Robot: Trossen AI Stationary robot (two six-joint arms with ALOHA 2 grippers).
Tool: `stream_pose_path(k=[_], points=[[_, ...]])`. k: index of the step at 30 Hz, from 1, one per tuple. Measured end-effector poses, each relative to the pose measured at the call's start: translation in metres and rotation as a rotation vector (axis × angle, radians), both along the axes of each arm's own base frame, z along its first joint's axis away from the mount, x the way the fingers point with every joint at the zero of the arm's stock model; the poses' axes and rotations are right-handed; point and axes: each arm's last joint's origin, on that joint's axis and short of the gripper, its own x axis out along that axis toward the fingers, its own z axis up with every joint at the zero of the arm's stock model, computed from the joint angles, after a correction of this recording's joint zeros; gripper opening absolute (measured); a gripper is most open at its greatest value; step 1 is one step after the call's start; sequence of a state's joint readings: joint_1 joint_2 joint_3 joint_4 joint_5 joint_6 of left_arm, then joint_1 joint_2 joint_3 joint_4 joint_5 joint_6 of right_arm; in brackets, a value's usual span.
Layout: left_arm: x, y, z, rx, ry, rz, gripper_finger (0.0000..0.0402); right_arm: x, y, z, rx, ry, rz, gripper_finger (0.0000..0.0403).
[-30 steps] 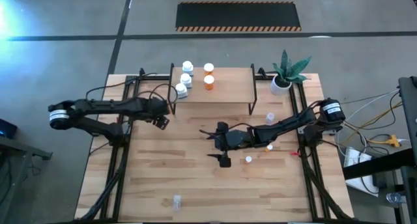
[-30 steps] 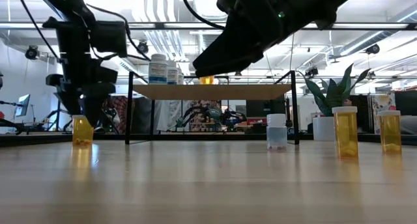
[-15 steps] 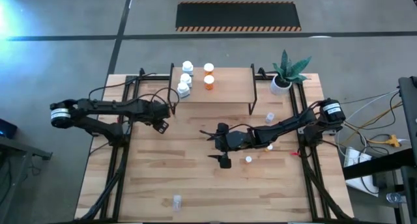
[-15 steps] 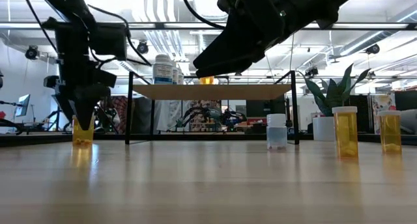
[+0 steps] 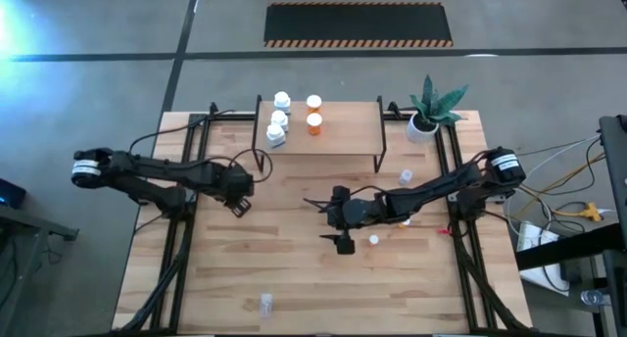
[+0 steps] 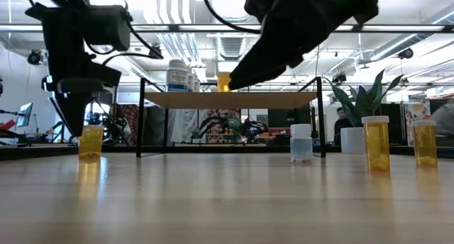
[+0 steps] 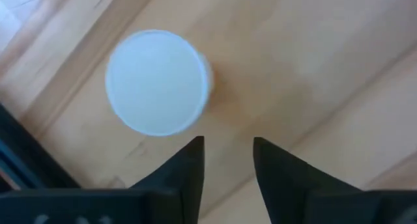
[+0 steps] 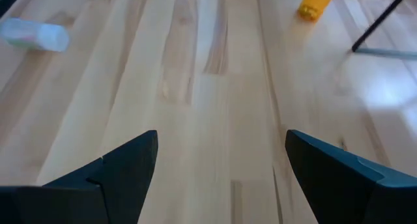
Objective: Pick and place medicine bottles onto shelf by color
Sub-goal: Put the big orange pill bottle on the shelf aligned with the other big orange pill bottles
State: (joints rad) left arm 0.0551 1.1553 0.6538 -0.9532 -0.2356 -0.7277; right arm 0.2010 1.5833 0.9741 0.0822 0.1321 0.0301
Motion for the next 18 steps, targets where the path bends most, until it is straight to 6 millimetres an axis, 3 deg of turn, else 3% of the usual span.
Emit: stream_pose_path(k=[5, 8, 18], points=[[-0.002, -0.006, 0.005, 0.002, -0.022, -0.034, 0.0104, -0.006, 0.003, 0.007, 0.014, 0.013, -0.004, 0.0327], [-0.006, -0.005, 0.010, -0.011, -0.049, -0.036, 0.0121, -0.006, 0.003, 0.007, 0.006, 0.010, 0.005, 0.0327], [-0.019, 0.010, 0.033, -0.024, -0.157, 0.068, 0.0301, -0.006, 0.003, 0.007, -0.027, 0.006, 0.000, 0.0327]])
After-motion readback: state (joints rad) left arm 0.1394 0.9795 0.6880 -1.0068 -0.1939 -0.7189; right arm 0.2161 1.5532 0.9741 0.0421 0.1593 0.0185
